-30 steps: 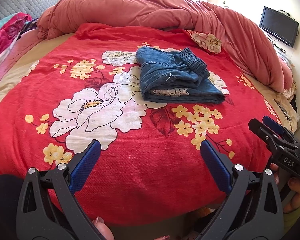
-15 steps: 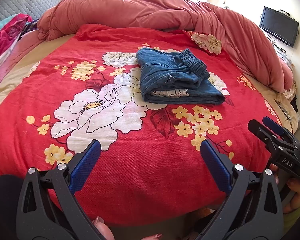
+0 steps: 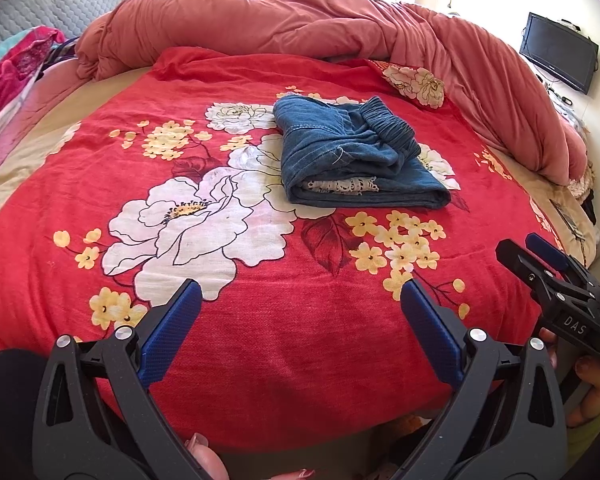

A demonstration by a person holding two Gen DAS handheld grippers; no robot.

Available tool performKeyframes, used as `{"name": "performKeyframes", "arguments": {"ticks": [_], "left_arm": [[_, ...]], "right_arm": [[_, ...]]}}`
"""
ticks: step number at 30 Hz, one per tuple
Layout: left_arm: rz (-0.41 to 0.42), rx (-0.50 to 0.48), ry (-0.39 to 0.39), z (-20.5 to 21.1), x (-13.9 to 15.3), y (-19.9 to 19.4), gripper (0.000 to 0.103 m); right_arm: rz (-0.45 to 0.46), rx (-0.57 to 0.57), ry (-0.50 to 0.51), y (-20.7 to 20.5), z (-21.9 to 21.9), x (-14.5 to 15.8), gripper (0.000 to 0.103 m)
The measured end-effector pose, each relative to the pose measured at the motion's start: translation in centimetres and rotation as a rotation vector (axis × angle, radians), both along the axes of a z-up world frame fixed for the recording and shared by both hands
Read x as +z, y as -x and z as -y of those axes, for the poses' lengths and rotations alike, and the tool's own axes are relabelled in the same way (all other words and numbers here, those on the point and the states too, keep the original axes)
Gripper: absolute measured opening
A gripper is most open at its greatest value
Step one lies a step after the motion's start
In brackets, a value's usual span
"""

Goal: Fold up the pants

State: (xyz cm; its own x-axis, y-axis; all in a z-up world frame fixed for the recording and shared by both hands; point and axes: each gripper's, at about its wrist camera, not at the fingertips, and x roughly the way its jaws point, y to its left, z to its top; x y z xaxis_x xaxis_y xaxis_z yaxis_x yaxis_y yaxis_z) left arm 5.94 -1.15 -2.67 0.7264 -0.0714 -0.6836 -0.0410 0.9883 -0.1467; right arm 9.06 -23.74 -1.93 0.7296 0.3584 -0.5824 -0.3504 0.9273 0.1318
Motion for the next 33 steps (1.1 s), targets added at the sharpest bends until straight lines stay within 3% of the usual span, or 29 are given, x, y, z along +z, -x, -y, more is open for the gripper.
{"name": "performKeyframes", "arguments": {"ticks": [31, 33], "left_arm": [[0.015, -0.045, 0.032, 0.3, 0.8, 0.2, 0.093], [0.012, -0.026, 0.006, 0.4, 1.0, 0.1, 0.093]], "right_arm": [[-0.021, -0.003, 0.024, -0.7, 0.4, 0.0, 0.098], [-0.032, -0.005, 0.022, -0.9, 0.3, -0.1, 0.098]]}}
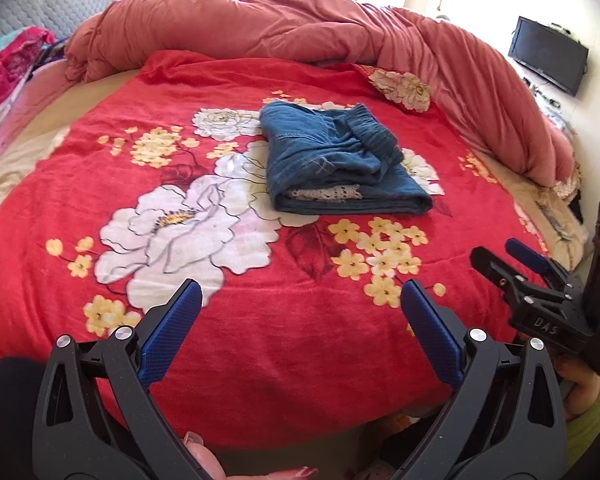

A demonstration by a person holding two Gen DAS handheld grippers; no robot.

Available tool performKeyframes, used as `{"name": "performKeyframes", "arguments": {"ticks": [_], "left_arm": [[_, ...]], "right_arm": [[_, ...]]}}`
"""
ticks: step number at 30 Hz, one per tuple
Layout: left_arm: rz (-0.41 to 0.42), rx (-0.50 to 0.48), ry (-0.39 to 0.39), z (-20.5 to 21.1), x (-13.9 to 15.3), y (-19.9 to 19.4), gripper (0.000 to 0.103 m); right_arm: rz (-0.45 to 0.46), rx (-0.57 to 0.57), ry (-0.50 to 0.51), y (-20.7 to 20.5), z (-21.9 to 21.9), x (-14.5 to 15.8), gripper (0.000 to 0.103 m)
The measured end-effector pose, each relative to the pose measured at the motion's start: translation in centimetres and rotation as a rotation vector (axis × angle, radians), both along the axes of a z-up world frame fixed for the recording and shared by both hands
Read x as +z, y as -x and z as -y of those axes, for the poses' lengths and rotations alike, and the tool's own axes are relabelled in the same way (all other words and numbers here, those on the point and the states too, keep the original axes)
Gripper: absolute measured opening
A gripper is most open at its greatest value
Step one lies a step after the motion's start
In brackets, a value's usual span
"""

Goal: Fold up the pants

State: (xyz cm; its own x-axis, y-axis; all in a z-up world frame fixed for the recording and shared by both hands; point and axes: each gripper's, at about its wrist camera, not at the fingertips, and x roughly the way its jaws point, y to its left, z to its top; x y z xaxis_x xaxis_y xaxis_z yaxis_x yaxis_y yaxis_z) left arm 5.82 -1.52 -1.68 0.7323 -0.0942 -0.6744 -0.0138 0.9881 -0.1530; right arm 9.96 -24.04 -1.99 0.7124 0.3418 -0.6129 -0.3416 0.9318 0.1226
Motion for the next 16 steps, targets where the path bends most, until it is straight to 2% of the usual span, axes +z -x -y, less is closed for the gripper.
{"name": "performKeyframes", "arguments": {"ticks": [5, 8, 12, 16], "left_arm": [[0.032, 0.062, -0.007, -1.8, 1.3, -0.6, 0.093], [0.067, 0.124, 0.048, -5.5, 3.2, -1.9, 0.094], [-0.066, 0.317, -0.026, -13.5, 3.2, -7.5, 0.094], [-0.217, 0.485, -0.081, -21.8, 0.8, -13.6, 0.094]], "right_arm": [[-0.020, -0.027, -0.015, -1.3, 1.2, 0.5, 0.098], [-0.007, -0.092, 0.007, -3.3, 3.3, 1.6, 0.098], [-0.019, -0.224, 0.076, -8.7, 8.2, 3.1, 0.098], [-0.120, -0.401, 0.119, -16.3, 15.6, 2.5, 0.098]]}}
